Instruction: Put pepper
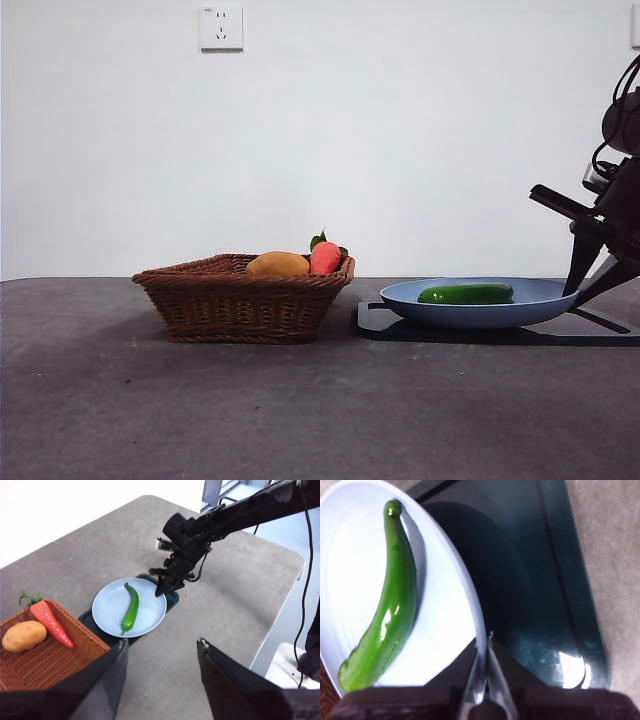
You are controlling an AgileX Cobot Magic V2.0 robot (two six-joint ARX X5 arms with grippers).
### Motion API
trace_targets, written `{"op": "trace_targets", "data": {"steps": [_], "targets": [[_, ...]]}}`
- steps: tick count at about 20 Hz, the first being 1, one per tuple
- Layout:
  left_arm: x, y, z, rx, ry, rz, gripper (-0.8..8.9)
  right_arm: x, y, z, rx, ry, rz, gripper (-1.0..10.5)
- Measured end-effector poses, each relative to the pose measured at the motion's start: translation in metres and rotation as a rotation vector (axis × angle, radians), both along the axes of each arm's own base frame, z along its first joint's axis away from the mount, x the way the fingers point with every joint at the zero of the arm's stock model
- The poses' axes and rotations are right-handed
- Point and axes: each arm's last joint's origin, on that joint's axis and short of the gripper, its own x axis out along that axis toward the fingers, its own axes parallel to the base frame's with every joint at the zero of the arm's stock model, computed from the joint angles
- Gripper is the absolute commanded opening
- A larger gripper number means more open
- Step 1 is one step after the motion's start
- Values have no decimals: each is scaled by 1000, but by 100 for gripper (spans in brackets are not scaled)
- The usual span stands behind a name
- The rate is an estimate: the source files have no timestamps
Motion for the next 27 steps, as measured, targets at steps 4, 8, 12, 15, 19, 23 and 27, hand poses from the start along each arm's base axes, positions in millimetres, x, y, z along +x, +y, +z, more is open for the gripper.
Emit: {"op": "trace_targets", "data": {"steps": [4,8,12,15,19,23,27], "targets": [[0,0,0,-1,5,2,247,1,-1,-3,-20,8,-8,47],[0,0,0,-4,10,5,247,2,-1,-5,-22,4,-5,154],[0,0,0,-3,11,5,247,-2,-3,1,-60,6,-6,159],[0,0,-1,2,14,5,245,-18,-5,43,-134,-78,-8,158],[0,0,-1,9,13,6,245,-67,-1,111,-155,-183,75,155],[-1,1,-4,33,26,3,245,-134,15,153,-186,-181,253,153],[-2,2,-6,57,47,3,230,-190,30,175,-208,-185,410,149]]}}
